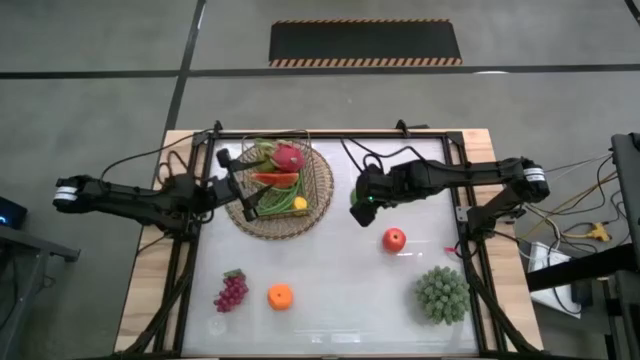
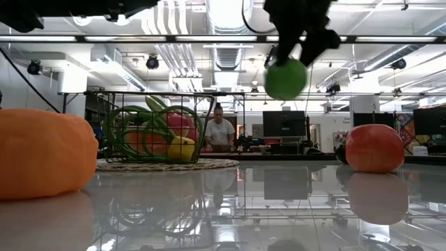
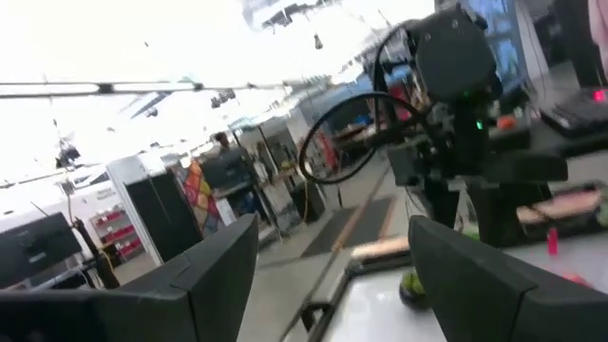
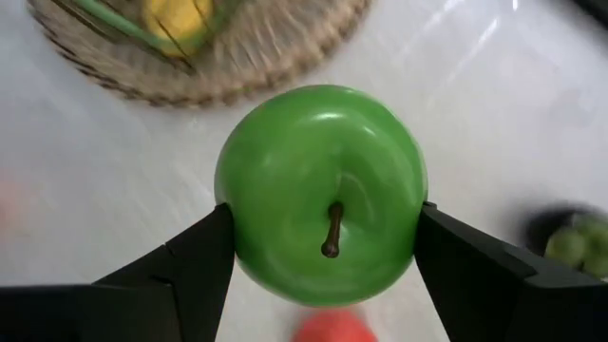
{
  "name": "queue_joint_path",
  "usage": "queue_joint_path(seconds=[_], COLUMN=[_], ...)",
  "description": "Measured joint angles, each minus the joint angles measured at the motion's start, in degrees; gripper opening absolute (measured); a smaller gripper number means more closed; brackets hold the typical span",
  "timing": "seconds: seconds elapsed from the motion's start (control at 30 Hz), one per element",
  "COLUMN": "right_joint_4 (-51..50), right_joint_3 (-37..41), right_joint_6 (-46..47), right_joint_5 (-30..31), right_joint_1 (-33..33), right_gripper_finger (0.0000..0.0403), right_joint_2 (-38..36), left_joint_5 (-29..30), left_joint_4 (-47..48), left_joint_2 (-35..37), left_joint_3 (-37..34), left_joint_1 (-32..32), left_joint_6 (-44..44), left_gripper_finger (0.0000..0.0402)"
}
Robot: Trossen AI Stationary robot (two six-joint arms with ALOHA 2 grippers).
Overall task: Build produce basket
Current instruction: Put the green apple into the wire basket
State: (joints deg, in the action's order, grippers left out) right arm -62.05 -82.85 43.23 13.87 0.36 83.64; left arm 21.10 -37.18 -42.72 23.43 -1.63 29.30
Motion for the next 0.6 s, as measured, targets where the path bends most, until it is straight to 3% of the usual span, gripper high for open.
queue_joint_path(seconds=[0.6], right_joint_4=[-2.8], right_joint_3=[-35.9], right_joint_6=[-30.6], right_joint_5=[0.9], right_joint_1=[-2.8], right_gripper_finger=[0.0274], right_joint_2=[21.6], left_joint_5=[-0.1], left_joint_4=[-0.1], left_joint_2=[5.6], left_joint_3=[-2.4], left_joint_1=[0.0], left_joint_6=[-0.5], left_gripper_finger=[0.0255])
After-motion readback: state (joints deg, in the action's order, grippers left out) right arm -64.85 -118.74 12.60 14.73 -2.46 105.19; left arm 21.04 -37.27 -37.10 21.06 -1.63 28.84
